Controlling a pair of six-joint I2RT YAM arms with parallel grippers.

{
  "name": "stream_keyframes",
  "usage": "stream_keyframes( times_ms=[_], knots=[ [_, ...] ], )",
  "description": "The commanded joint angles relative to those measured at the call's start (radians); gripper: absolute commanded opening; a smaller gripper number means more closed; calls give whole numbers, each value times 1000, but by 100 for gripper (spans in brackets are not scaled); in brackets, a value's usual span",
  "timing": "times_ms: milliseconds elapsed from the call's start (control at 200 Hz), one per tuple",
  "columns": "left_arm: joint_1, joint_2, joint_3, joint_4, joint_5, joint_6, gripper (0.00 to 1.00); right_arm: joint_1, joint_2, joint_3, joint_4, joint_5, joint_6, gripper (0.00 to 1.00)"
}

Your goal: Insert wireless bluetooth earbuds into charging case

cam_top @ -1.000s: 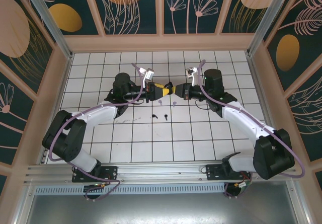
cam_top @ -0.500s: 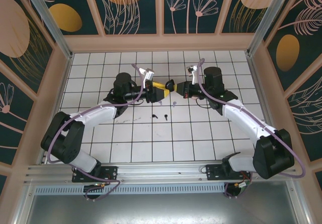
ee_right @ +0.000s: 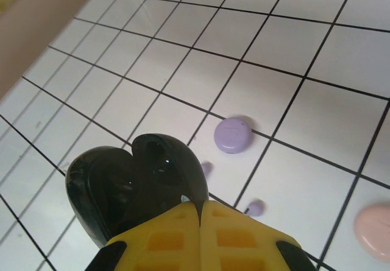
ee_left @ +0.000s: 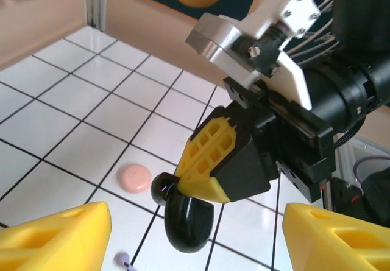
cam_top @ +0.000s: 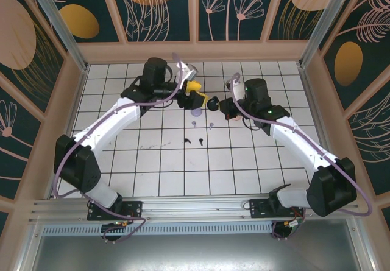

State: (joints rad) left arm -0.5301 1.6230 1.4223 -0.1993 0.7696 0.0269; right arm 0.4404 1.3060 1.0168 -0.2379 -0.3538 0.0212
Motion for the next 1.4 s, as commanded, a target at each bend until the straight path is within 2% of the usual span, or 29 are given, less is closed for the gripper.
stream_keyframes(
  times_ms=[0,160,335,606,911,1396],
  knots=[
    [3,68,101,-292,18,162,73,9,-15,19,-17,42,-102,0],
    [3,156,212,-445,37,234,68,12,5,34,-54,39,-142,0],
    [3,206,262,-505,64,268,66,26,15,46,-60,16,-152,0],
    [3,251,280,-531,130,286,63,44,31,72,-41,-29,-136,0],
    [2,265,276,-528,162,290,61,81,69,98,-40,-24,-133,0],
    [2,264,256,-539,168,308,49,92,86,103,-37,0,-130,0]
  ],
)
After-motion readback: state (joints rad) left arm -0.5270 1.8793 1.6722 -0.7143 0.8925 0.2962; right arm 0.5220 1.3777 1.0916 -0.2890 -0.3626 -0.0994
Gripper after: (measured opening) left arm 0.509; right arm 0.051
